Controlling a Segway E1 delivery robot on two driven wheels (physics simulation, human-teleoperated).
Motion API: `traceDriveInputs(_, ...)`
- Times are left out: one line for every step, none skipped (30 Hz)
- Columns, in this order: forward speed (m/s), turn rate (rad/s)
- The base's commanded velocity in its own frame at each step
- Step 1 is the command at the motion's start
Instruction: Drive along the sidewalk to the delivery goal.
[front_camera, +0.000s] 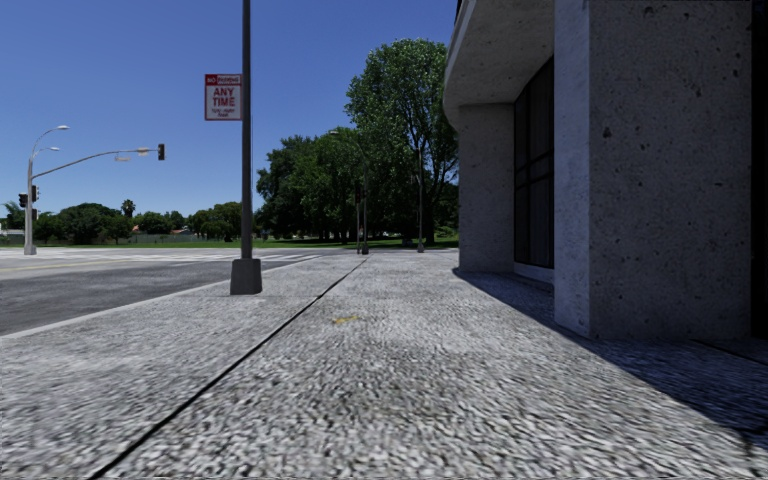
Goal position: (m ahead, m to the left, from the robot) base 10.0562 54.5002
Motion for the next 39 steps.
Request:
traceDriveInputs(2.0,0.0)
traceDriveInputs(2.0,0.0)
traceDriveInputs(2.0,0.0)
traceDriveInputs(2.0,0.0)
traceDriveInputs(2.0,0.0)
traceDriveInputs(2.0,0.0)
traceDriveInputs(2.0,0.0)
traceDriveInputs(2.0,0.0)
traceDriveInputs(2.0,0.0)
traceDriveInputs(2.0,0.0)
traceDriveInputs(2.0,0.0)
traceDriveInputs(2.0,0.0)
traceDriveInputs(2.0,0.0)
traceDriveInputs(2.0,0.0)
traceDriveInputs(2.0,0.0)
traceDriveInputs(2.0,0.0)
traceDriveInputs(2.0,0.0)
traceDriveInputs(2.0,0.0)
traceDriveInputs(2.0,-0.98)
traceDriveInputs(2.0,-1.2)
traceDriveInputs(2.0,-1.2)
traceDriveInputs(2.0,-1.2)
traceDriveInputs(2.0,-0.07)
traceDriveInputs(2.0,0.0)
traceDriveInputs(2.0,0.0)
traceDriveInputs(2.0,0.0)
traceDriveInputs(2.0,0.0)
traceDriveInputs(2.0,0.0)
traceDriveInputs(2.0,0.0)
traceDriveInputs(2.0,0.0)
traceDriveInputs(2.0,0.0)
traceDriveInputs(2.0,0.0)
traceDriveInputs(2.0,0.0)
traceDriveInputs(2.0,0.0)
traceDriveInputs(2.0,0.0)
traceDriveInputs(2.0,0.0)
traceDriveInputs(2.0,0.0)
traceDriveInputs(2.0,0.0)
traceDriveInputs(2.0,0.0)
